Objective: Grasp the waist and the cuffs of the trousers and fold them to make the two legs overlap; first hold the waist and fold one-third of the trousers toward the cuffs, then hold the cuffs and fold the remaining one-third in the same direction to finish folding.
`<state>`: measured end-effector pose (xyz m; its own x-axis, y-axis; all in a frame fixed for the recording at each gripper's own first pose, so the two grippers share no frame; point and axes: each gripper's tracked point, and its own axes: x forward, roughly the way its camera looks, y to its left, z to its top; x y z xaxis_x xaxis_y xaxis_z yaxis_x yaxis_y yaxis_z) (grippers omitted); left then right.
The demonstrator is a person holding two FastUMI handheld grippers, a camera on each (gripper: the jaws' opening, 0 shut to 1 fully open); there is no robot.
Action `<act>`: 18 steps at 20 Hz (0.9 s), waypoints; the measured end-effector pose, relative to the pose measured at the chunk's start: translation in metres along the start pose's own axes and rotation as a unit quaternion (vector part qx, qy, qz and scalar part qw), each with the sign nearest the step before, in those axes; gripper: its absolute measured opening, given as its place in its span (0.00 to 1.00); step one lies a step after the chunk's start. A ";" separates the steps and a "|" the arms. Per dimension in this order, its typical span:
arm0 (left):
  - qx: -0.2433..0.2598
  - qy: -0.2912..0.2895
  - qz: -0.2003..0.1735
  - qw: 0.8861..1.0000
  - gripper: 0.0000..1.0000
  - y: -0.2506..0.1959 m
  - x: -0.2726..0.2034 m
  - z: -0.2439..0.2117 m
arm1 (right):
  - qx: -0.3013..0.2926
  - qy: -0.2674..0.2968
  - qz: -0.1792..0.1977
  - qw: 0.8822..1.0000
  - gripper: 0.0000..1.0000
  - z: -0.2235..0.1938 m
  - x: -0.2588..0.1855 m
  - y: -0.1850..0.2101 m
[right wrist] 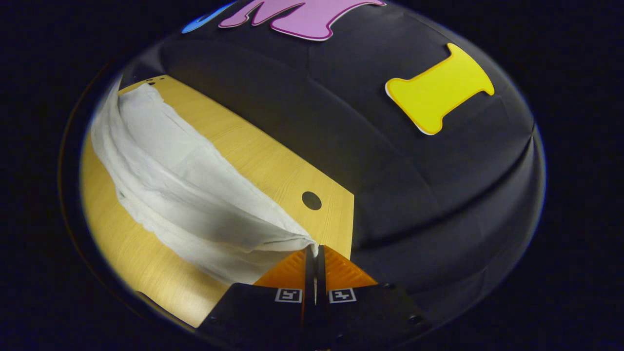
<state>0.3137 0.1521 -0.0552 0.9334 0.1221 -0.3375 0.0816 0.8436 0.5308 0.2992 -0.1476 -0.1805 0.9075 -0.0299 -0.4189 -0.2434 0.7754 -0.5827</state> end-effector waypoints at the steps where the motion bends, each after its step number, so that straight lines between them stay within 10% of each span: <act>1: -0.011 0.000 -0.002 1.000 0.05 0.002 0.016 0.007 | 0.012 0.001 -0.003 1.000 0.05 0.005 0.007 -0.001; 10: -0.160 0.031 -0.028 0.986 0.05 -0.014 0.119 0.011 | 0.084 0.004 -0.024 0.996 0.10 0.029 0.087 0.007; 12: -0.185 0.038 -0.016 0.982 0.05 -0.017 0.124 0.003 | 0.127 0.023 -0.011 0.992 0.18 0.021 0.088 0.013; 14: -0.204 0.049 -0.018 0.978 0.03 -0.027 0.126 -0.003 | 0.173 0.031 0.006 0.984 0.48 0.014 0.092 0.021; 16: -0.233 0.036 -0.036 0.971 0.35 -0.041 0.117 0.009 | 0.218 0.028 0.015 0.975 0.95 0.014 0.085 0.023; 18: -0.271 0.001 -0.054 0.961 0.78 -0.046 0.096 0.030 | 0.263 0.024 0.005 0.965 0.98 0.011 0.075 0.016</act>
<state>0.4106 0.1092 -0.0885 0.9291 0.0189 -0.3693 -0.0167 0.9998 0.0092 0.3676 -0.1305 -0.2134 0.8861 -0.0410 -0.4617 -0.0330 0.9880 -0.1510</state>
